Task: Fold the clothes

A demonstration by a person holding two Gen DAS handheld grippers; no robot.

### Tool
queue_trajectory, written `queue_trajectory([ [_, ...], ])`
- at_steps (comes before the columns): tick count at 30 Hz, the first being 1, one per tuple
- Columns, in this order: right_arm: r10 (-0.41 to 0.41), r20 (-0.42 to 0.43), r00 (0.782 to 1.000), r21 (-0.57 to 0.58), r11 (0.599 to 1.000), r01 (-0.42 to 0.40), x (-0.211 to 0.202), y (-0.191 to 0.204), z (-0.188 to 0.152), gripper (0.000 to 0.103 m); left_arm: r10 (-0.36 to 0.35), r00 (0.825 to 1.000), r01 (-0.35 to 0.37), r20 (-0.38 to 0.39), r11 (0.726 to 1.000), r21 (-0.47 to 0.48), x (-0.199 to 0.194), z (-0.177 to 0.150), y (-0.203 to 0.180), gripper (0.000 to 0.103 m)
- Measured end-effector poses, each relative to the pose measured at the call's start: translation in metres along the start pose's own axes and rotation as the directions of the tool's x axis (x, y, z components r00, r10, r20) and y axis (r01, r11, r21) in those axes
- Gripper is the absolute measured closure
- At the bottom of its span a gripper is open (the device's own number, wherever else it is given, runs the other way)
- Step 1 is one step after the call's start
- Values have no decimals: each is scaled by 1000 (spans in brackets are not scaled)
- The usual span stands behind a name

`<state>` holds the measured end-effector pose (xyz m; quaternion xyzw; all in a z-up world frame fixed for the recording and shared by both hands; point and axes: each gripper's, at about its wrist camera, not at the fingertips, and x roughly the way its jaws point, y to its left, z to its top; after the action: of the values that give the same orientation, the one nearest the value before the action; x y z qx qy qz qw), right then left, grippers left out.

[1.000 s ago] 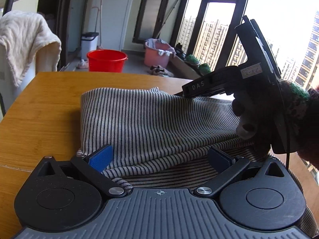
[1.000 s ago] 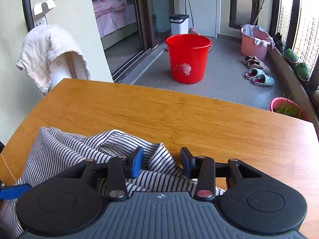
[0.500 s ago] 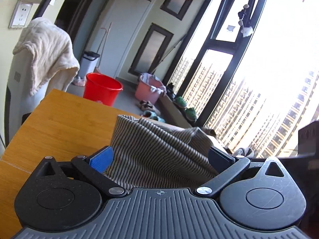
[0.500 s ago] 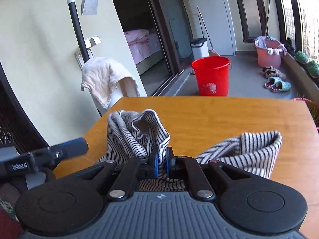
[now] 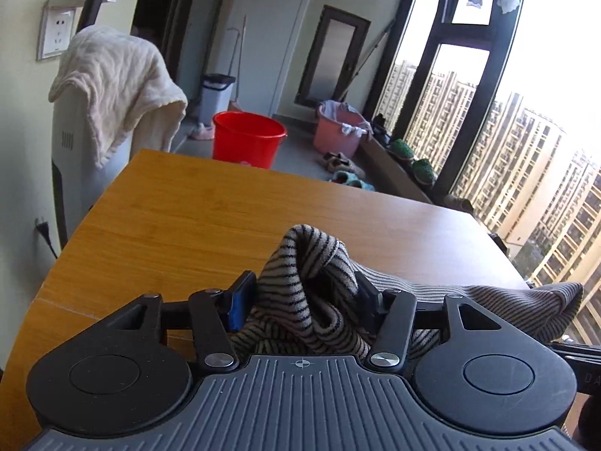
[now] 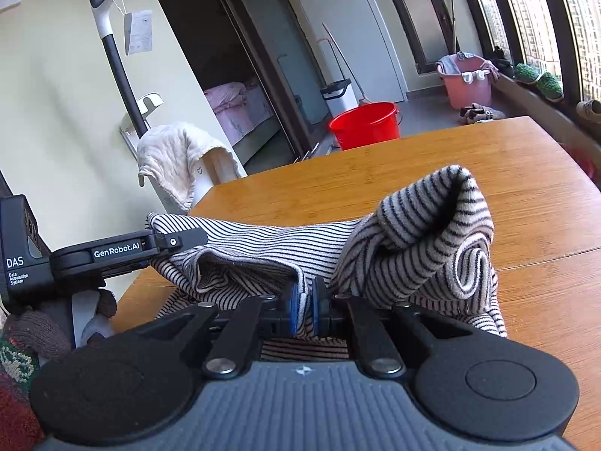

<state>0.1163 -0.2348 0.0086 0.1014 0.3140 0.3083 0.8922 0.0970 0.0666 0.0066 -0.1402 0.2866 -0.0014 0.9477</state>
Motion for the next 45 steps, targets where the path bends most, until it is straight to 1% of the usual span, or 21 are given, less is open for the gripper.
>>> queue_trajectory([
  [1,-8,18,1000,-23,1000,8,-6,5,3,94,-8,1000,8,-10,1000,-3,-2,-7,5,44],
  [4,-20,118,993,-103,994,32,-23,24,17,87,-7,1000,7,-19,1000,13,-3,-17,6,44],
  [7,-70,171,983,-113,989,90,-21,26,36,74,8,1000,-8,-15,999,38,-5,-19,1,44],
  [8,-93,171,981,-114,987,114,-16,24,42,68,10,1000,-10,-17,999,41,-6,-18,0,44],
  [9,-127,154,980,-114,983,145,-8,18,45,65,12,1000,-11,-18,999,45,-7,-18,-2,44],
  [11,-205,102,974,-90,973,214,4,4,41,65,13,1000,-12,-22,999,37,-7,-17,1,38],
  [12,-223,74,972,-68,971,228,7,-5,36,65,13,1000,-12,-23,999,32,-8,-17,4,37],
  [14,-195,44,980,-6,981,196,7,-26,22,66,6,1000,-5,-19,1000,14,-13,-15,10,33],
  [17,-138,75,988,45,990,135,0,-39,9,66,9,1000,-9,7,1000,-8,-25,-8,14,34],
  [18,-138,79,987,46,990,135,0,-39,8,66,17,1000,-17,26,1000,-1,-31,-5,12,35],
  [21,-152,86,985,15,988,151,3,-36,7,66,41,989,-46,142,999,29,-58,11,1,38],
  [23,-159,95,983,-2,987,160,4,-34,4,66,13,982,-18,187,999,27,-71,19,-5,37],
  [24,-159,100,982,-6,987,160,5,-33,3,65,-14,981,8,193,999,34,-74,22,-9,36],
  [27,-154,114,981,-14,988,157,3,-33,0,65,-81,986,68,143,993,97,-63,21,-28,35],
  [28,-150,119,981,-16,988,153,3,-34,-1,65,-84,991,70,109,990,126,-53,14,-35,35],
  [30,-140,128,982,-15,990,143,1,-36,-3,65,-59,997,51,53,989,137,-31,0,-39,37],
  [31,-136,131,982,-15,990,140,1,-37,-4,65,-43,998,37,38,990,136,-24,-6,-38,40],
  [32,-135,133,982,-15,990,138,0,-37,-4,65,-20,999,16,29,990,138,-16,-14,-37,41],
  [35,-139,140,980,-26,989,144,1,-34,-5,65,3,998,-17,67,979,205,-16,-30,-41,39],
  [41,-134,143,981,-22,990,139,1,-37,-4,65,13,995,-36,101,971,237,-15,-42,-46,30],
  [45,-140,141,980,-34,989,146,3,-35,-4,63,17,995,-41,102,968,246,-16,-42,-48,29],
])
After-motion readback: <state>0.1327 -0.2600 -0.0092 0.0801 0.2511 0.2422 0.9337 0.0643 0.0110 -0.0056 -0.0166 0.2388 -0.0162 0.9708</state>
